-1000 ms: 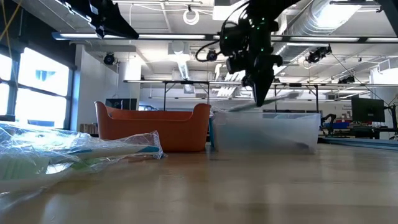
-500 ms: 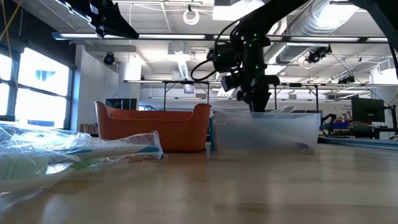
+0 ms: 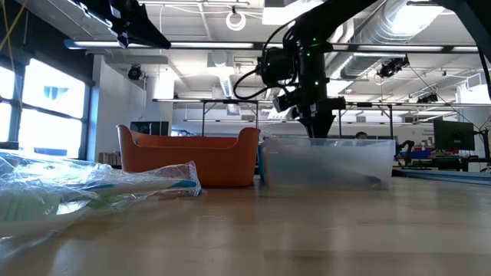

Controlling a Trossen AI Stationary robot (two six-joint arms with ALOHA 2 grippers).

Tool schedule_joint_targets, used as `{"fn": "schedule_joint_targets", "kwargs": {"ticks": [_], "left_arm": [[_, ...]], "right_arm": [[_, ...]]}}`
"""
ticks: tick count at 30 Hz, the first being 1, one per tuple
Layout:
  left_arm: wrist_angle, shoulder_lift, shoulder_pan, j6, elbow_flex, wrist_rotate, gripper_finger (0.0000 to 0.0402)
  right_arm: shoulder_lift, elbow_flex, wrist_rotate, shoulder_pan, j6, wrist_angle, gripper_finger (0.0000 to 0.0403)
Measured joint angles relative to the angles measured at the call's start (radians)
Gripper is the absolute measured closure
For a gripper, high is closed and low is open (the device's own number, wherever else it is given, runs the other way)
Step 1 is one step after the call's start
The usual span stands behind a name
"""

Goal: Pick & Place Toothbrushes
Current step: Put the green toothbrush into the right blue bin, then put the blue toothbrush into the left blue bin

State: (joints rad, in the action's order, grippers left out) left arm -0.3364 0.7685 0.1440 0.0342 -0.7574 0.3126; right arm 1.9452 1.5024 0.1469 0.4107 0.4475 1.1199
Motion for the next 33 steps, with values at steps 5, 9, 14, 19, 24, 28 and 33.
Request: {"fn": "schedule_joint_targets", "kwargs": {"ticks": [5, 9, 14, 19, 24, 28, 33], "left_arm": [[-0.009, 0.0, 0.0, 0.0, 0.0, 0.0, 0.0401], [-0.01, 0.0, 0.0, -0.001, 0.0, 0.0, 0.0401], [-0.011, 0.0, 0.0, -0.002, 0.0, 0.0, 0.0401], [-0.011, 0.0, 0.0, -0.002, 0.0, 0.0, 0.0401], [-0.011, 0.0, 0.0, -0.001, 0.0, 0.0, 0.0401], [-0.011, 0.0, 0.0, 0.0, 0.0, -0.003, 0.0401], [-0.011, 0.0, 0.0, 0.031, 0.0, -0.011, 0.0401]], "right_arm": [[-0.021, 0.0, 0.029, -0.013, 0.002, 0.022, 0.033], [-0.066, 0.0, 0.043, -0.016, 0.002, 0.03, 0.0342], [-0.139, 0.0, 0.057, -0.016, -0.011, 0.018, 0.0349], [-0.223, 0.0, 0.052, -0.022, -0.12, -0.005, 0.0349], [-0.303, 0.0, -0.049, -0.03, -0.263, -0.08, 0.0349], [-0.354, 0.0, -0.195, -0.037, -0.38, -0.174, 0.0349], [-0.373, 0.0, -0.326, -0.063, -0.497, -0.334, 0.0349]]}}
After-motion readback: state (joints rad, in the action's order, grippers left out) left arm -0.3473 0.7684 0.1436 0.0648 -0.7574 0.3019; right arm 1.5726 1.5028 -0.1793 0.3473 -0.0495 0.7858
